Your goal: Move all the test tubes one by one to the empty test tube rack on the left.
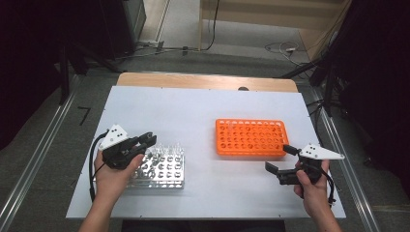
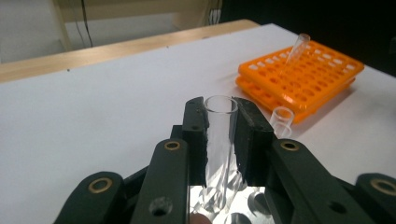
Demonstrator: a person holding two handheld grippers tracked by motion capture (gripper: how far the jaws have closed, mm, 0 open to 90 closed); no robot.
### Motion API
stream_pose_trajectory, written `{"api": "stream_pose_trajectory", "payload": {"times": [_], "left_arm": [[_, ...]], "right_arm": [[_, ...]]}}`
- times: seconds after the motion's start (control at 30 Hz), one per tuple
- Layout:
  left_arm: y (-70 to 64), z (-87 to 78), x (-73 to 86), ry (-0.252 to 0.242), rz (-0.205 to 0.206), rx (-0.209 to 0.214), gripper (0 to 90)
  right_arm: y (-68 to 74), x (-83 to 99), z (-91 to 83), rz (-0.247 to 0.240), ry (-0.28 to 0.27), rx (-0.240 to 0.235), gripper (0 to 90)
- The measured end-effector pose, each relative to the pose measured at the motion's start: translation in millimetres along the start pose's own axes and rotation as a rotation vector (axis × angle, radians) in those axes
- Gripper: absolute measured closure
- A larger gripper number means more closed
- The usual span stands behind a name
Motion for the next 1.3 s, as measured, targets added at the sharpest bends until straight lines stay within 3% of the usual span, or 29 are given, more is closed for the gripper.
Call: {"api": "stream_pose_trajectory", "payload": {"times": [0.33,0.6,0.93,1.3], "left_arm": [[-3.2,4.2,5.3,0.081,0.026,-0.026,75.4],[-3.0,6.1,7.6,0.131,-0.001,-0.042,72.7],[-0.4,-2.2,2.9,0.056,-0.042,-0.073,46.3],[-9.2,-6.8,-3.7,-0.025,-0.069,0.025,10.4]], "right_arm": [[1.6,0.2,1.5,-0.002,0.003,-0.004,0.0],[5.0,-0.2,3.9,-0.01,0.01,-0.009,0.0],[8.2,-1.6,5.5,-0.02,0.009,-0.018,0.0],[13.0,-6.1,9.6,-0.021,0.009,-0.028,0.0]]}}
Point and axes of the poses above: each handheld gripper's, and its own axes: z roughly forward along the jaws, x roughly out of its underside, y roughly to its left, the point moved 2 cm from there along z, roughly forward along the jaws, and after that the axes turned 3 degrees about -z, right-handed, at the moved point
